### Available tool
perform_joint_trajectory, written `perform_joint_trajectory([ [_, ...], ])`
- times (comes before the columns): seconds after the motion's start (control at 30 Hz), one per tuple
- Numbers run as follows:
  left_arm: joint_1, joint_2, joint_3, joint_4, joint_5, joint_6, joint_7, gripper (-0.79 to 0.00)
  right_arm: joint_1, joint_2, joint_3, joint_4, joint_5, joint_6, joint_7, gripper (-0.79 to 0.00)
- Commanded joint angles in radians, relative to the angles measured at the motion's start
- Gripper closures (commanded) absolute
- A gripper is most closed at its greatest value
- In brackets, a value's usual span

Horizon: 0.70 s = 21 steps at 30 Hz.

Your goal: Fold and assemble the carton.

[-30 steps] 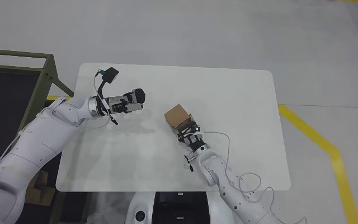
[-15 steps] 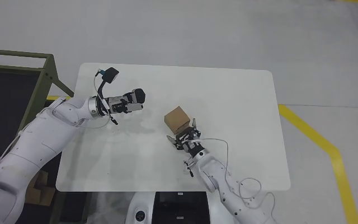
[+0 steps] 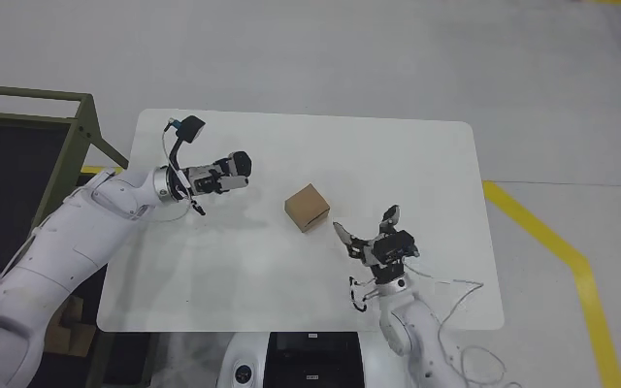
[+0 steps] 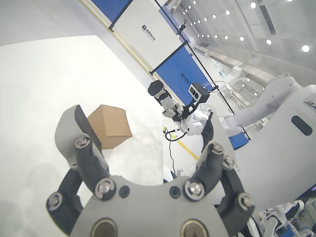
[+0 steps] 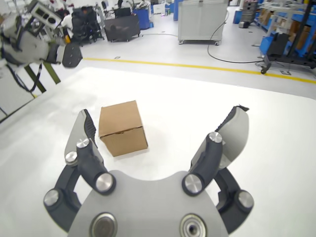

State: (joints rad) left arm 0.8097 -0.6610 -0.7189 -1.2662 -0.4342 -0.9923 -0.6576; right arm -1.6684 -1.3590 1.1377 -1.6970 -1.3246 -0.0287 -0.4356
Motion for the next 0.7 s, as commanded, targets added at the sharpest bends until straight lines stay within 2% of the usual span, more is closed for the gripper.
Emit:
perform_joint_trajectory([
  [0.0,0.021,-0.001,-0.015,0.003,0.021,-0.014,0.042,-0.785,-0.028,0.005,0.047,-0.017,0.065,-0.02,-0.032,-0.785],
  [0.1,0.048,-0.003,-0.036,0.006,0.072,0.002,0.108,-0.785,-0.056,0.011,0.106,-0.033,0.134,-0.044,-0.061,-0.785],
  [0.23,0.09,-0.009,-0.075,-0.016,0.247,0.106,0.276,-0.785,-0.068,0.014,0.159,-0.039,0.212,-0.065,-0.064,-0.785],
  [0.4,0.184,-0.008,-0.132,-0.102,0.525,0.286,0.551,-0.785,-0.07,0.018,0.186,-0.05,0.228,-0.084,-0.047,-0.785],
  [0.53,0.281,-0.004,-0.173,-0.195,0.731,0.487,0.766,-0.785,-0.067,0.018,0.188,-0.06,0.219,-0.075,-0.032,-0.785],
  [0.67,0.363,-0.003,-0.198,-0.273,0.861,0.635,0.896,-0.785,-0.057,0.018,0.187,-0.061,0.217,-0.078,-0.008,-0.785],
])
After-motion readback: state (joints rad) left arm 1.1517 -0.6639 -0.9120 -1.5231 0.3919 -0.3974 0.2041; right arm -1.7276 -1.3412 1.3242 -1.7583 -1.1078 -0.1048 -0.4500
